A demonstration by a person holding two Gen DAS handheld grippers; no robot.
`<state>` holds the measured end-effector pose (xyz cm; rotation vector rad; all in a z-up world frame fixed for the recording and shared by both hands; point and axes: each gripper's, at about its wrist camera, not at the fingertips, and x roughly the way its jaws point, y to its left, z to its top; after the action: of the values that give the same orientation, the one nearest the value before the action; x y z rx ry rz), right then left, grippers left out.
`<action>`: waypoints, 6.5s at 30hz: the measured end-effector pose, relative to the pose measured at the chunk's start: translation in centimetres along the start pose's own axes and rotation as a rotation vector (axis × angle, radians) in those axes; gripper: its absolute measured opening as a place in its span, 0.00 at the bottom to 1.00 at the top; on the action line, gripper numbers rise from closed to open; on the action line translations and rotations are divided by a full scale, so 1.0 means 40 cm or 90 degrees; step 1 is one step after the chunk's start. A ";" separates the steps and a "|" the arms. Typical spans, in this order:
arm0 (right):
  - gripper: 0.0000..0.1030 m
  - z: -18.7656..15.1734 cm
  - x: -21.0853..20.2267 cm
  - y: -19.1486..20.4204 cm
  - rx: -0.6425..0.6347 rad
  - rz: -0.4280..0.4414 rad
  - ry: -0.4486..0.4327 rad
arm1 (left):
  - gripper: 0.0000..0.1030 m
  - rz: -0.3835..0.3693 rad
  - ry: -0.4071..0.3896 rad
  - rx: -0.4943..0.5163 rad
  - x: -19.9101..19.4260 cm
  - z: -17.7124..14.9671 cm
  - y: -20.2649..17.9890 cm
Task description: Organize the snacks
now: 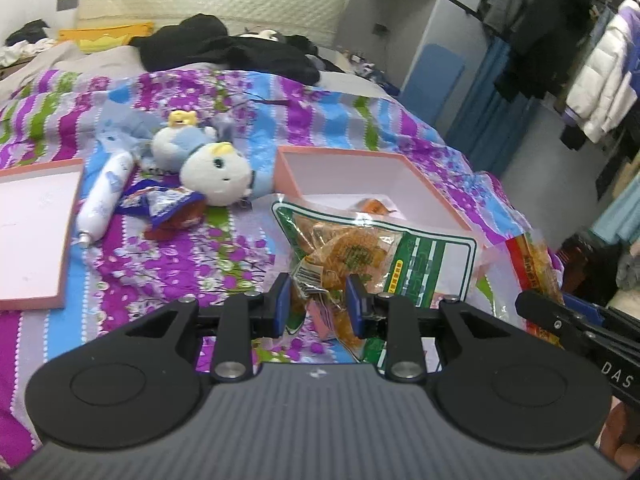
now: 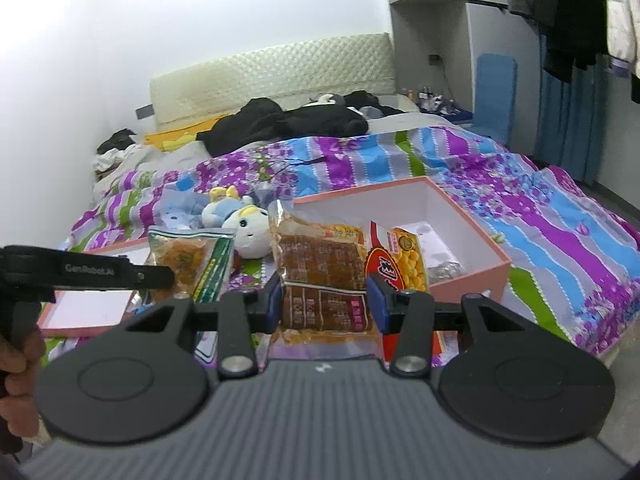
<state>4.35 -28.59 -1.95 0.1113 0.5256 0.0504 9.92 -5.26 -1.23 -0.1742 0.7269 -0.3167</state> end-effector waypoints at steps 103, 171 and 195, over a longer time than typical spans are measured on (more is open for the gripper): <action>0.64 0.014 0.087 0.068 0.001 0.068 0.004 | 0.56 0.038 -0.011 0.009 -0.041 0.040 0.035; 0.92 -0.186 0.742 0.391 -0.107 0.200 0.073 | 0.80 0.095 0.056 -0.095 0.506 0.123 0.636; 0.73 -0.149 1.103 0.410 0.006 0.208 0.112 | 0.77 0.008 0.098 -0.422 0.820 0.187 0.839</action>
<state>39.14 -8.38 -27.06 0.2017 0.6793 0.3788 45.52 15.33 -25.07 -0.7781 0.9677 -0.0665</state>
